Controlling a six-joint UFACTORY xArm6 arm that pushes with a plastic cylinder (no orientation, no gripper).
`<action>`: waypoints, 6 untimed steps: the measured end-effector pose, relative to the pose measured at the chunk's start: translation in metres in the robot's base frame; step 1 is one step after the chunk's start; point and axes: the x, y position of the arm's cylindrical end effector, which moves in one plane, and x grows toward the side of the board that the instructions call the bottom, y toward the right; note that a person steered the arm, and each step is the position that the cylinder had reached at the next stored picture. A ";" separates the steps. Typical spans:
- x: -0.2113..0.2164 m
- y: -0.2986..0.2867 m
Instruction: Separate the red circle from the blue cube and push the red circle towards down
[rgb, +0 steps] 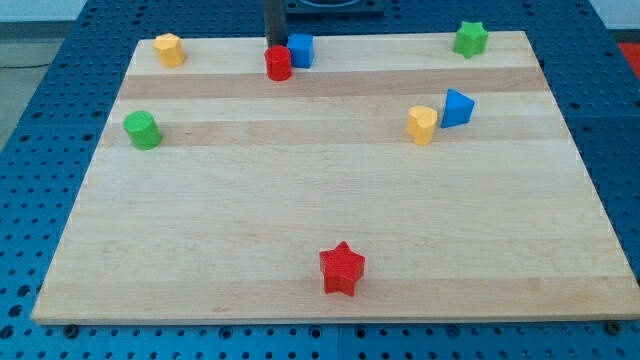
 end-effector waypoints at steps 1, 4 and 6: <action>0.013 0.002; 0.095 0.002; 0.168 -0.018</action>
